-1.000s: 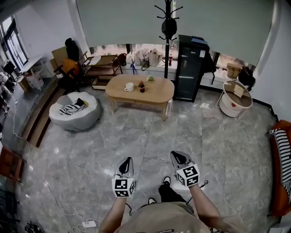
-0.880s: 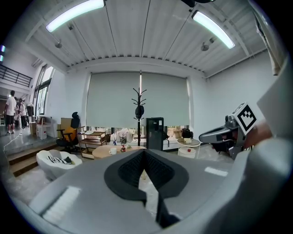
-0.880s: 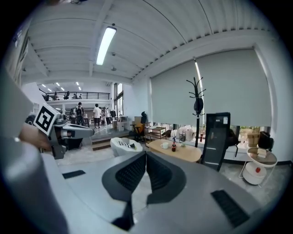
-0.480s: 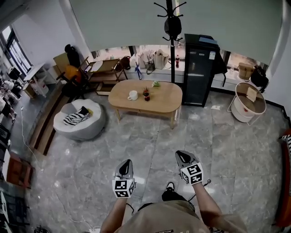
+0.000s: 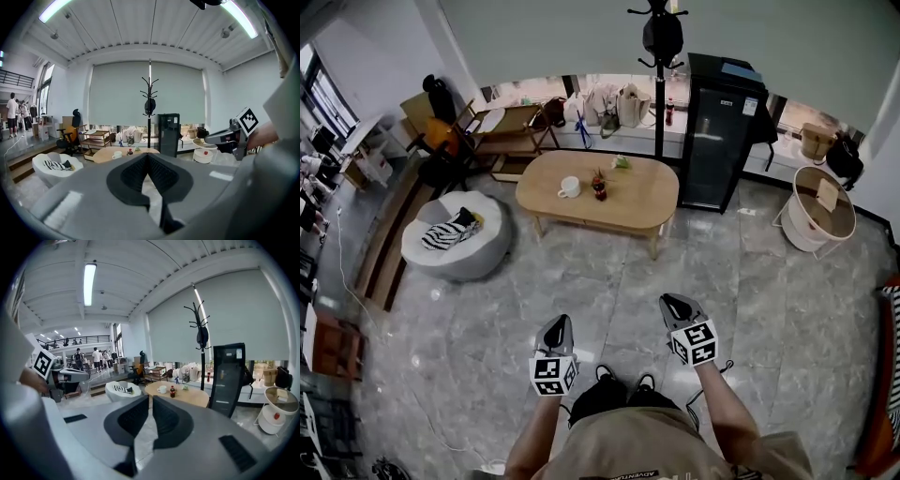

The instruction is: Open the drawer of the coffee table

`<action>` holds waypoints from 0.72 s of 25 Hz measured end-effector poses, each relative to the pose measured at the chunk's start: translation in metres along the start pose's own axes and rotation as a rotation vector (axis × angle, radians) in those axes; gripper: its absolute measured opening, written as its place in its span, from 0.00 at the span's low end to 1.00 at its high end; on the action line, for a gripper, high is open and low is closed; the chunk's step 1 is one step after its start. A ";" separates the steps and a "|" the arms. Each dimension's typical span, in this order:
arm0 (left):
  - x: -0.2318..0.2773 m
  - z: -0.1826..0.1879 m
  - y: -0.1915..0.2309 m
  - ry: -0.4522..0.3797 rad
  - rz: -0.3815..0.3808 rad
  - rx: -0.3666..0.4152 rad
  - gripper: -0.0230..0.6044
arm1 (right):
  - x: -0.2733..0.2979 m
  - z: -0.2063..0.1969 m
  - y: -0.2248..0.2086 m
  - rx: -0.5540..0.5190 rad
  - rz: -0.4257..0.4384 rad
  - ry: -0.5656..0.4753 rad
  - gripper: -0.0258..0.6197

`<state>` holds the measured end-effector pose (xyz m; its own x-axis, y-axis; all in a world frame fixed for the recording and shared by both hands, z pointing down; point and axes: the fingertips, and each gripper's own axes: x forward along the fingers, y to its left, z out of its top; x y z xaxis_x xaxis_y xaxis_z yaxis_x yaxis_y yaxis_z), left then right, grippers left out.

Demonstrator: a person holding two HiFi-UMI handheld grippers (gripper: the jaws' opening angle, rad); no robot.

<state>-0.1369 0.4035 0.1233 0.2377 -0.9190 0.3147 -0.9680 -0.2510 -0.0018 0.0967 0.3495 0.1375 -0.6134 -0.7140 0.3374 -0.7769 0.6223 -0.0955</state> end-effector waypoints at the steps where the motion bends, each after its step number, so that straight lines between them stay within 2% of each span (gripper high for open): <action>1: 0.006 0.000 0.005 0.003 -0.002 -0.002 0.03 | 0.007 -0.001 -0.003 0.007 -0.005 0.008 0.05; 9: 0.071 0.001 0.061 0.005 -0.065 -0.001 0.03 | 0.077 0.003 -0.023 0.034 -0.064 0.047 0.05; 13: 0.112 0.016 0.090 -0.005 -0.112 0.011 0.03 | 0.114 0.015 -0.042 0.024 -0.121 0.015 0.05; 18: 0.146 0.029 0.116 -0.006 -0.173 0.005 0.03 | 0.152 0.012 -0.056 0.042 -0.165 0.055 0.05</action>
<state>-0.2119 0.2312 0.1420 0.4014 -0.8638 0.3046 -0.9121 -0.4071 0.0476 0.0456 0.2020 0.1831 -0.4692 -0.7864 0.4019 -0.8724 0.4833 -0.0728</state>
